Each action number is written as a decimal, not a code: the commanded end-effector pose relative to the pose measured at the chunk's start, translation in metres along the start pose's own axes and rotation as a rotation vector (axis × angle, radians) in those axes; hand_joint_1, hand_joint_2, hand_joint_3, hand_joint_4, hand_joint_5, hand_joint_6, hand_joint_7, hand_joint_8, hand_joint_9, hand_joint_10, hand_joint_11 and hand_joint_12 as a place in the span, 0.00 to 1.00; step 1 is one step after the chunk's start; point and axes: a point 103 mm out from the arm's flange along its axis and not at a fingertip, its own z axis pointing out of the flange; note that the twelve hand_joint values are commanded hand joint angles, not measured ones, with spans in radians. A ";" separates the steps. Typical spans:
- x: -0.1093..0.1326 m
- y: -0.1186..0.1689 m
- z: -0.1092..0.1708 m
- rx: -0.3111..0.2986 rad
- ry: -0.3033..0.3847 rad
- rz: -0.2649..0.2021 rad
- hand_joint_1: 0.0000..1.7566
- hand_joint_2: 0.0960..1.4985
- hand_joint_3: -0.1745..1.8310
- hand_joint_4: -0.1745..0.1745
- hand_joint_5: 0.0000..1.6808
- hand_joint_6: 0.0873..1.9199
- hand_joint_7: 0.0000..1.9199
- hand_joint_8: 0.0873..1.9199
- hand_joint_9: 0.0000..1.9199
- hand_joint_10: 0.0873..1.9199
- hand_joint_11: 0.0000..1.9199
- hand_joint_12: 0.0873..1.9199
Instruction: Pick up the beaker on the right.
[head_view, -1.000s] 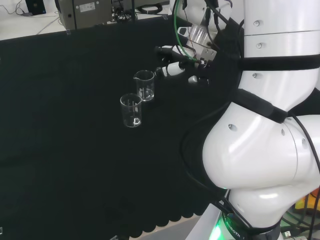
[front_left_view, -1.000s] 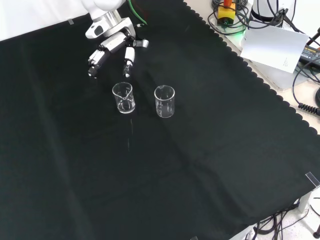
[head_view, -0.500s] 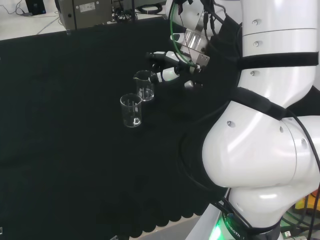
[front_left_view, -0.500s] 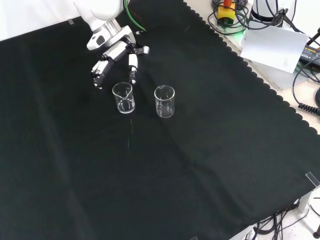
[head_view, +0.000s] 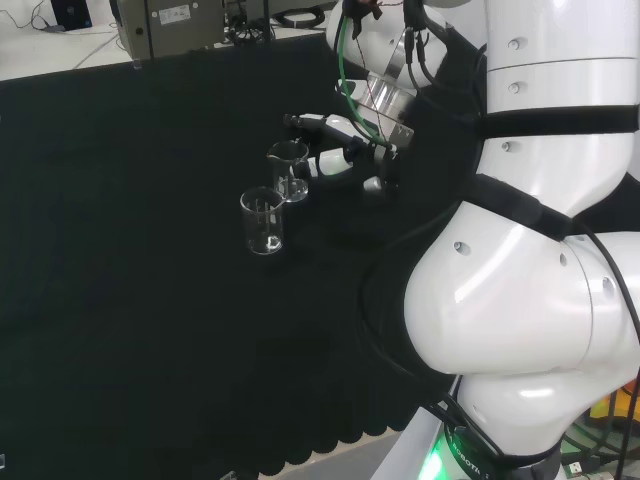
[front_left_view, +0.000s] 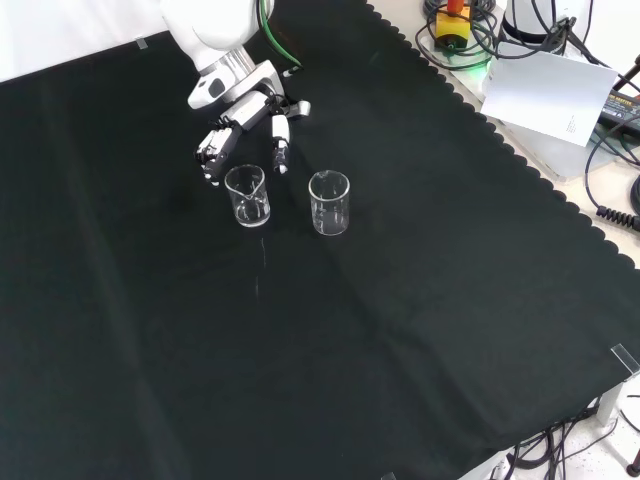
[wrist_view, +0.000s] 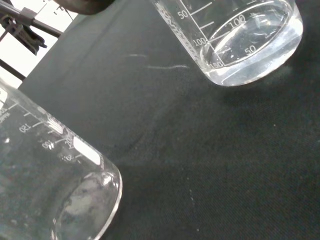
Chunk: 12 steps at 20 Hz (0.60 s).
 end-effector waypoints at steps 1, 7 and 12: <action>-0.007 0.006 0.008 -0.072 0.026 0.003 0.46 0.56 0.00 0.40 0.24 0.00 0.11 0.32 0.21 0.30 0.06 0.72; -0.014 0.015 0.019 -0.086 0.069 0.000 0.48 0.57 0.00 0.40 0.26 0.00 0.10 0.32 0.19 0.29 0.06 0.71; -0.020 0.019 0.022 -0.117 0.098 -0.001 0.49 0.57 0.00 0.40 0.27 0.00 0.11 0.32 0.20 0.30 0.06 0.71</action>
